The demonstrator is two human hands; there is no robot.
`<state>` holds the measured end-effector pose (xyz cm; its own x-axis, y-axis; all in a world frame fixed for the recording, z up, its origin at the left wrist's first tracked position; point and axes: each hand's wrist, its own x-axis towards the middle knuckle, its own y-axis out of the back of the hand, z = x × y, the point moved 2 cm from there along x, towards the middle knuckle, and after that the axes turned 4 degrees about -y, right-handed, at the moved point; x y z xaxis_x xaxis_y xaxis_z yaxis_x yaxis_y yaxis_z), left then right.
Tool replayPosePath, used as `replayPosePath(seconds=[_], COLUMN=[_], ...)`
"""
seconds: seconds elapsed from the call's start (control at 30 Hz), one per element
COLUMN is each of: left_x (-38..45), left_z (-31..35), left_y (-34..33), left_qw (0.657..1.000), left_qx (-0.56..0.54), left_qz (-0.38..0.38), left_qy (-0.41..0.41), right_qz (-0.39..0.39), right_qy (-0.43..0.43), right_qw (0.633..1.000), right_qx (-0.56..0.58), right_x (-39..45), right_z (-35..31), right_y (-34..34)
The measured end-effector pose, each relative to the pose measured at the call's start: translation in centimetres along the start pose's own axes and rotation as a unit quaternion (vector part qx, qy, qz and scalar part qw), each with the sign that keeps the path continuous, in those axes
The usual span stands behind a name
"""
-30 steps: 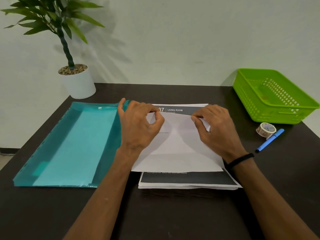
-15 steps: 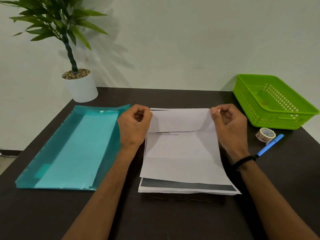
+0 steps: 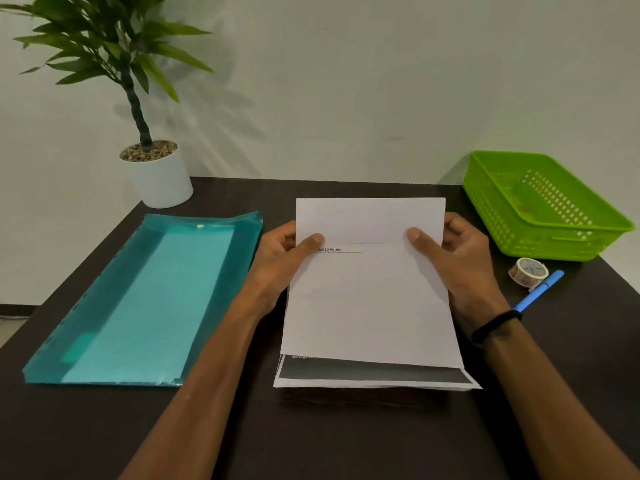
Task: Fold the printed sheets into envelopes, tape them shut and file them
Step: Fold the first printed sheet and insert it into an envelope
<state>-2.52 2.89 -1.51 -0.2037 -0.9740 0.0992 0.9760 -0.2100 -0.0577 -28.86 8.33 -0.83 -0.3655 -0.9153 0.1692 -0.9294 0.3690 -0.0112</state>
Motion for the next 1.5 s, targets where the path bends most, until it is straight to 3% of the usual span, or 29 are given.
replayPosePath(seconds=[0.4,0.57,0.63,0.7,0.77,0.87,1.07,1.17,1.27,1.33,1.4,1.5], left_x=[0.2,0.6,0.5,0.6,0.8,1.0,0.2,-0.4,-1.0,-1.4,-1.8,-2.5], left_z=[0.3,0.1,0.3,0.0,-0.6,-0.5,1.4,2.6,2.8,2.3,1.8,1.4], left_y=[0.3,0.8,0.6,0.6,1.0,1.3,0.2,-0.6,-1.2,-1.8,-2.9,-4.5], left_qw=[0.994,0.986,0.992,0.997,0.999,0.999,0.993,0.96,0.849,0.787,0.774,0.788], left_qx=[-0.093,-0.135,-0.099,-0.063,-0.047,-0.013,0.004,0.163,0.388,0.481,0.504,0.487], left_qz=[0.043,0.054,0.047,0.036,0.026,0.013,0.046,0.063,0.075,0.062,0.039,0.023], left_qy=[0.047,0.077,0.06,0.028,0.002,-0.049,-0.106,-0.221,-0.351,-0.381,-0.381,-0.376], right_qz=[-0.02,-0.025,-0.035,-0.021,0.009,-0.004,-0.063,-0.089,-0.1,-0.099,-0.096,-0.099], right_qy=[-0.012,-0.021,-0.091,-0.145,-0.076,0.06,0.112,0.163,0.206,0.234,0.259,0.283], right_qw=[1.0,0.987,0.973,0.977,0.997,0.986,0.955,0.926,0.906,0.896,0.889,0.886], right_qx=[0.005,0.157,0.208,0.157,0.015,-0.156,-0.269,-0.327,-0.355,-0.364,-0.366,-0.353], right_x=[0.2,0.0,0.3,0.7,0.8,0.5,-0.4,-0.8,-1.1,-1.4,-1.6,-2.1], right_z=[-0.2,0.7,0.5,0.4,0.3,0.2,-1.2,-1.7,-1.8,-1.7,-1.5,-1.2], right_y=[0.1,0.0,0.2,0.5,0.8,0.9,-0.1,-0.7,-1.5,-2.1,-2.6,-3.2])
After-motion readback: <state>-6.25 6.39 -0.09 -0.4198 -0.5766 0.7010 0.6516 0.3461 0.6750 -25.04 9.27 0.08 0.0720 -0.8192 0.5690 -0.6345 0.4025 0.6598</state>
